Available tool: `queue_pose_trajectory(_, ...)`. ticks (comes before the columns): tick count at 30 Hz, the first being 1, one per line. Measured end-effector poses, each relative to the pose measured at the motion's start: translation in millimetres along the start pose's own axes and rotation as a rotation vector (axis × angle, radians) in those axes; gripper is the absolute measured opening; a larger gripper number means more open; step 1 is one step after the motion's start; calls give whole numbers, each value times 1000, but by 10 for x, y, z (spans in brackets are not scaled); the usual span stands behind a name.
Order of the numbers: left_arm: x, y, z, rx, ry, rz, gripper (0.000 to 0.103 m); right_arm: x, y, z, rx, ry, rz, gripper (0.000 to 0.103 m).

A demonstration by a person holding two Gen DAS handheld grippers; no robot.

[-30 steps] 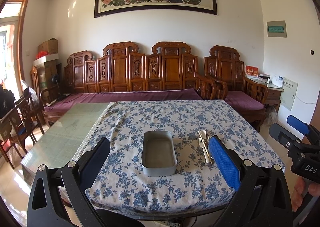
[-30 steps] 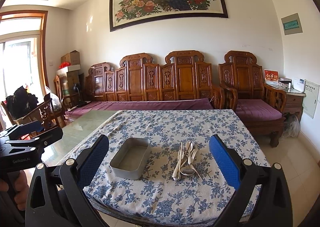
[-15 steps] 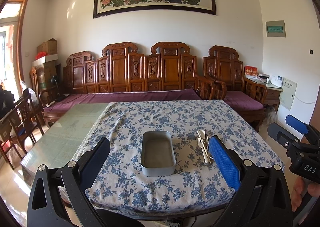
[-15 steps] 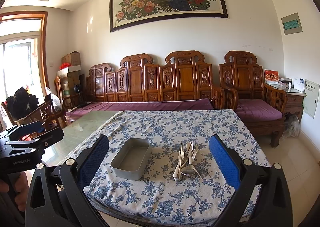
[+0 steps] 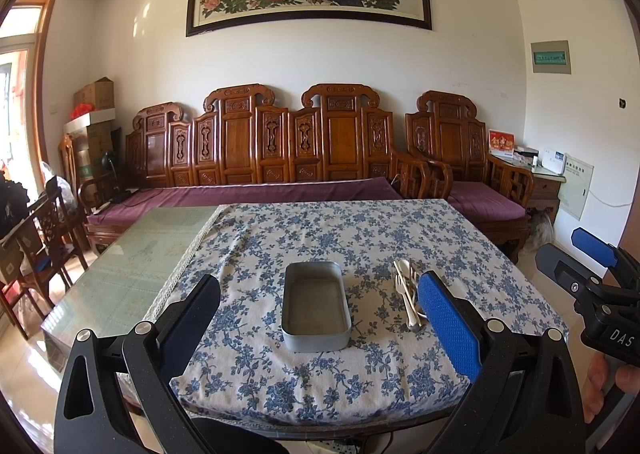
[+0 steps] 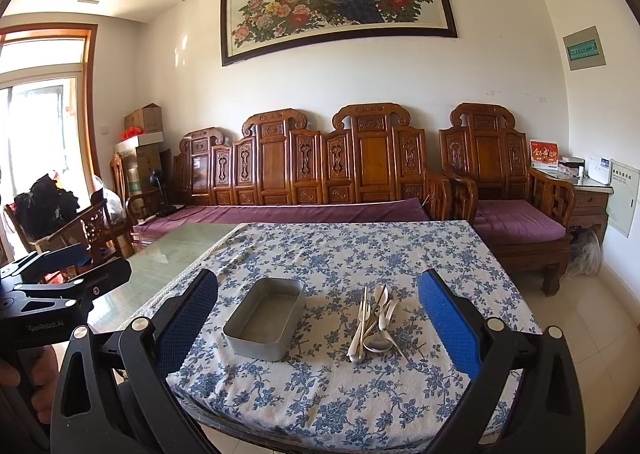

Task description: Organize utensils

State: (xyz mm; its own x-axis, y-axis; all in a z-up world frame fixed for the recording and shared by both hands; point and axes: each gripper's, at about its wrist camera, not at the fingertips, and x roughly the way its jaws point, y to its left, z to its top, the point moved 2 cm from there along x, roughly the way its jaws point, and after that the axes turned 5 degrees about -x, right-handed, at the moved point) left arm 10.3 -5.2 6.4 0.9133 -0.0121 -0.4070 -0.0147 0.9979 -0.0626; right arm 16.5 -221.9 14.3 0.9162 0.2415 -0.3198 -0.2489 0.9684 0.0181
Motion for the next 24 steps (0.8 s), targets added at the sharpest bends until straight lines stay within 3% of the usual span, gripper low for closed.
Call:
queue_pose_trajectory(14, 87, -5, -50, 8, 36, -11, 95, 18, -37, -34, 5, 9, 1, 100)
queue_pose_trajectory(24, 530, 0, -270, 16, 170, -31, 95, 274, -235, -227, 27, 53, 2, 100)
